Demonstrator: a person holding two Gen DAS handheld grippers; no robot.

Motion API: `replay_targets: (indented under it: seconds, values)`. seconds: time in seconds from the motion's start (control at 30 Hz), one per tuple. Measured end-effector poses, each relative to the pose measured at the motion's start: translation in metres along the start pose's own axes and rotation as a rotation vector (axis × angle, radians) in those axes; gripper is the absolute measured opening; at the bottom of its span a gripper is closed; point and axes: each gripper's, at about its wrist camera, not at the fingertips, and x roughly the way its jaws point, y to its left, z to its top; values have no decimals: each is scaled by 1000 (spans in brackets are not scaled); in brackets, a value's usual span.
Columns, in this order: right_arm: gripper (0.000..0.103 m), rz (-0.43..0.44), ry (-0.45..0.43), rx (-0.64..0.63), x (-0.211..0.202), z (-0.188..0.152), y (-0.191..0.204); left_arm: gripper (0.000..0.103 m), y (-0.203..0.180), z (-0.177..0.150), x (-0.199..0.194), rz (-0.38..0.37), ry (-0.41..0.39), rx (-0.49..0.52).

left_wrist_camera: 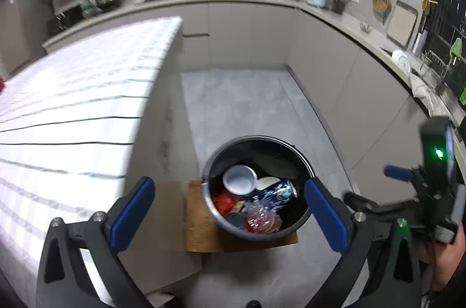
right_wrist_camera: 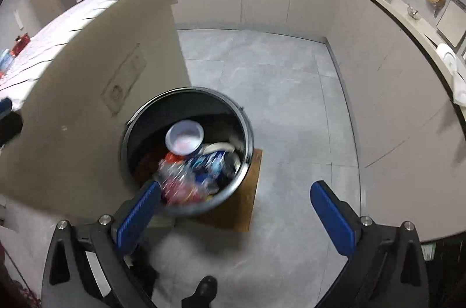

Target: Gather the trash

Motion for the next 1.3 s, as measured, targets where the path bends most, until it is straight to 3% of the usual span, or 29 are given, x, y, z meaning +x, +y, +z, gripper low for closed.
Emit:
replay_targets:
  seconds: [0.4, 0.7, 1.3]
  values:
    - [103, 2, -73, -21, -130, -45, 63, 103, 32, -30, -109, 54, -59, -46]
    - [103, -22, -160, -1, -211, -64, 97, 103, 51, -46, -167, -8, -98, -52]
    - [103, -39, -221, 0, -238, -70, 121, 103, 67, -52, -183, -3, -154, -31]
